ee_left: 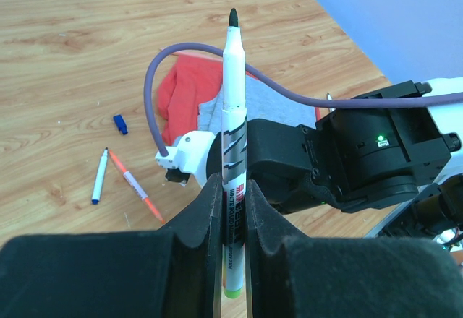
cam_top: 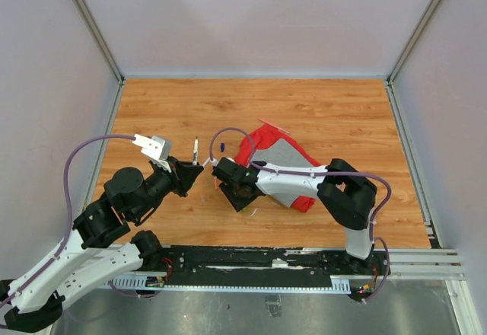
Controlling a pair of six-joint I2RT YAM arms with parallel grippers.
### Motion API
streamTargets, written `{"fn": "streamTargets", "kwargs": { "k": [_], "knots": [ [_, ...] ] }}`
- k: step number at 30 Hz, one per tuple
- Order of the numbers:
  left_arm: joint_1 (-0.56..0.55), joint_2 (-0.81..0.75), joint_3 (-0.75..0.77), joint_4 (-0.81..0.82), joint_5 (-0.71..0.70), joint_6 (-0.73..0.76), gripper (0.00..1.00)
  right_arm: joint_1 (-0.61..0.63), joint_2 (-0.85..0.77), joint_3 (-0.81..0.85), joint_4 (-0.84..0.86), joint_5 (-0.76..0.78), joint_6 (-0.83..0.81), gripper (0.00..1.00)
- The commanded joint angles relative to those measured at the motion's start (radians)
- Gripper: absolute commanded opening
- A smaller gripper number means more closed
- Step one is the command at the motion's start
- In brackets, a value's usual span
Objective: Insert the pens into the pen caps
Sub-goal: Insert the pen cap onto the pen.
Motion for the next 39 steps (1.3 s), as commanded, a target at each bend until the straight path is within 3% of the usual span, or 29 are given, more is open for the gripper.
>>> {"fn": "streamTargets", "kwargs": {
  "k": [1,20,25,31,39],
  "knots": [
    [0.005,0.001,-0.001,0.002,-0.006,0.008,0.00,0.033,0.037,0.052,-0.088,0.064,-0.020,0.35],
    [0.005,0.004,-0.004,0.000,-0.019,0.006,0.01,0.041,0.083,0.077,-0.105,0.118,-0.024,0.30],
    [0.006,0.005,-0.006,-0.012,-0.073,-0.005,0.01,0.041,0.083,0.070,-0.098,0.119,-0.025,0.21],
    [0.005,0.021,-0.007,-0.013,-0.106,-0.011,0.01,0.039,0.047,0.032,-0.060,0.095,-0.030,0.02],
    [0.005,0.027,-0.009,-0.009,-0.112,-0.012,0.01,0.039,-0.121,-0.106,0.124,-0.014,-0.071,0.01]
  ]
}}
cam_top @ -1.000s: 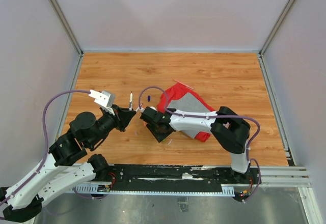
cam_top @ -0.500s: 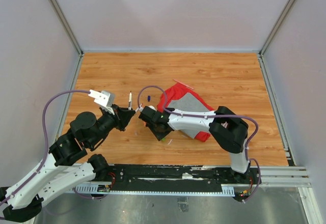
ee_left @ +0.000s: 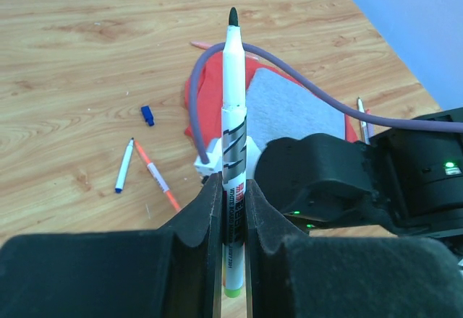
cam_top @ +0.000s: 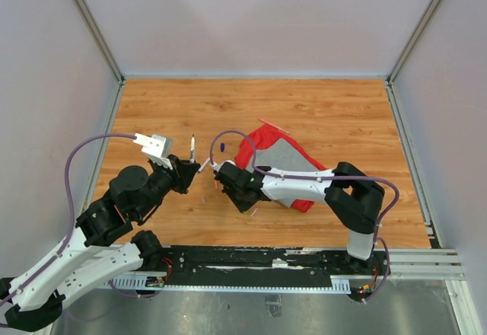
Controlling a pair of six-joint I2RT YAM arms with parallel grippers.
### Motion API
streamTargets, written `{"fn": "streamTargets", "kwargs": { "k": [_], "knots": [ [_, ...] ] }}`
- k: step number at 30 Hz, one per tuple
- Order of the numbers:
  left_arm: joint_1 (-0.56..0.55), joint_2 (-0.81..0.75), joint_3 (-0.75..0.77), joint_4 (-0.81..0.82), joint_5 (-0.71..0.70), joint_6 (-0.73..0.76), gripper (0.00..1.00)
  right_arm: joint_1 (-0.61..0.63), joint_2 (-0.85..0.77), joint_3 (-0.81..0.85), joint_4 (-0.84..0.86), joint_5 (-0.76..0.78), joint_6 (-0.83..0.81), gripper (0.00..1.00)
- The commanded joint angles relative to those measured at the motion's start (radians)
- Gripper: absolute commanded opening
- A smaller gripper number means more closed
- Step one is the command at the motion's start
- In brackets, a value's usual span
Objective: Insert the pens into the pen caps
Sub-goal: Insert the pen cap onto the pen.
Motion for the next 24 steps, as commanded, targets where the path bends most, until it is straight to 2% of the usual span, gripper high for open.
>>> {"fn": "streamTargets", "kwargs": {
  "k": [1,9,16,24],
  "knots": [
    [0.005,0.008,-0.005,0.006,-0.013,-0.003,0.00,0.011,-0.119,-0.092,0.117,-0.078,-0.039,0.01],
    [0.006,0.077,0.002,0.026,0.008,0.011,0.00,-0.030,-0.394,-0.267,0.286,-0.163,-0.079,0.01],
    [0.004,0.125,-0.010,0.086,0.094,-0.008,0.01,-0.158,-0.666,-0.470,0.468,-0.276,-0.027,0.01],
    [-0.037,0.192,-0.055,0.207,0.199,-0.033,0.01,-0.292,-0.972,-0.677,0.702,-0.227,0.115,0.02]
  ]
}}
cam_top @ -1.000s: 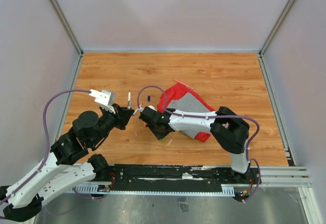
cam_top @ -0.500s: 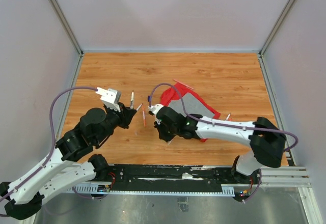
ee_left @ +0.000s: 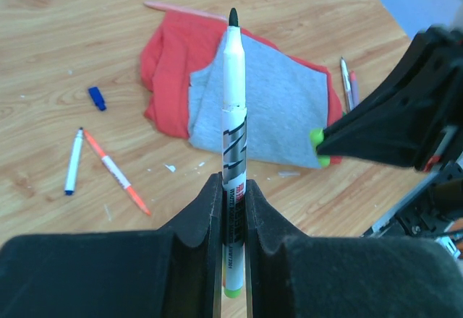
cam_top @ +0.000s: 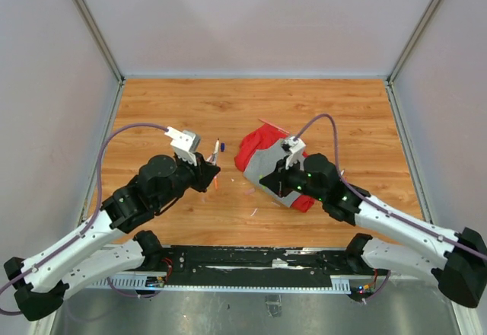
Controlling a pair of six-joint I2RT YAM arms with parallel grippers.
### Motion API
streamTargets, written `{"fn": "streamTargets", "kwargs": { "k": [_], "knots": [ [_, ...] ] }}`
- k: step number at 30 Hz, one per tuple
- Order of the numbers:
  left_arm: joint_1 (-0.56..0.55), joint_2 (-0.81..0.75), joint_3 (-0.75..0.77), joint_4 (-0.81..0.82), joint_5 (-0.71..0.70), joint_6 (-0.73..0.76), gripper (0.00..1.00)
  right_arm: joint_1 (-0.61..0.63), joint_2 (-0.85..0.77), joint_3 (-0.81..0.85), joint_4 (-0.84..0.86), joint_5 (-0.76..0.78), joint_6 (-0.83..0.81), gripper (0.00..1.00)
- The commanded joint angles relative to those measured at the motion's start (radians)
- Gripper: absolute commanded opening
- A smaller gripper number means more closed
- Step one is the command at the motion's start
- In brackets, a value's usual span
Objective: Insert the pens into the pen caps
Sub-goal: Insert the pen cap onto the pen.
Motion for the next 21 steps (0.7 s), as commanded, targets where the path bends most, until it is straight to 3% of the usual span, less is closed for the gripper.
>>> {"fn": "streamTargets", "kwargs": {
  "k": [1,9,21],
  "knots": [
    [-0.059,0.025,-0.043,0.143,0.066,-0.015,0.00,-0.056,-0.142,-0.092,0.220,0.015,0.118,0.02],
    [-0.244,0.094,-0.095,0.329,0.025,-0.018,0.01,-0.060,-0.291,-0.218,0.563,0.039,0.284,0.01],
    [-0.277,0.117,-0.135,0.497,0.146,-0.019,0.01,-0.060,-0.266,-0.332,1.002,0.122,0.449,0.00]
  ]
}}
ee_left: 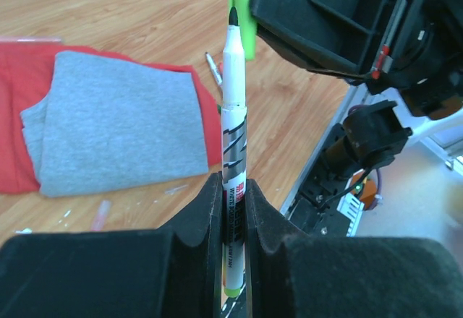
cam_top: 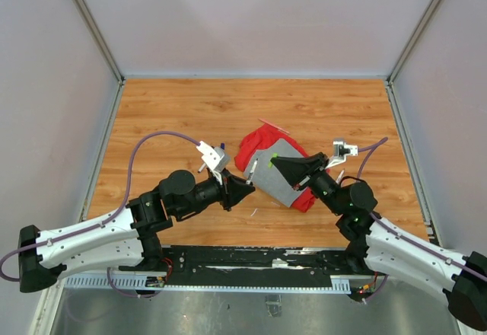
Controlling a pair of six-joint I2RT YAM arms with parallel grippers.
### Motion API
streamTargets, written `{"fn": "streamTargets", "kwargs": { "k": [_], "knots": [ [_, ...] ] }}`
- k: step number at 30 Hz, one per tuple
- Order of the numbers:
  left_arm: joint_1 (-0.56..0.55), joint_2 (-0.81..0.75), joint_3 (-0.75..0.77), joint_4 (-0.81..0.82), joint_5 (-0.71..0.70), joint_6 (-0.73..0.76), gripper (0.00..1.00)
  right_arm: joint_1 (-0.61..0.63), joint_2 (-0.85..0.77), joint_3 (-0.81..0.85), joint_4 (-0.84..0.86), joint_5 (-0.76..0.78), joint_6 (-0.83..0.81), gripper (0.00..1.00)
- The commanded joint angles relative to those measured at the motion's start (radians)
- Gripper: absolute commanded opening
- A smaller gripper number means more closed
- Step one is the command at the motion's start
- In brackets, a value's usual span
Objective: Insert the pens into the pen caps
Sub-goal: Insert the pen cap onto the pen.
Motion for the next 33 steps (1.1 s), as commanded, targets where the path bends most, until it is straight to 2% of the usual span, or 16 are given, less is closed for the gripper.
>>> {"fn": "streamTargets", "kwargs": {
  "k": [1,10,33],
  "knots": [
    [-0.010,0.004,-0.007,0.101,0.069,0.011,0.01,-0.010,0.046,-0.005,0.258,0.027,0.085,0.00],
    [-0.010,0.011,-0.004,0.094,0.100,0.021,0.00,-0.009,0.170,0.030,0.483,-0.063,0.140,0.00],
    [-0.011,0.028,0.005,0.085,0.118,0.026,0.00,-0.010,0.174,0.041,0.440,-0.080,0.147,0.01]
  ]
}}
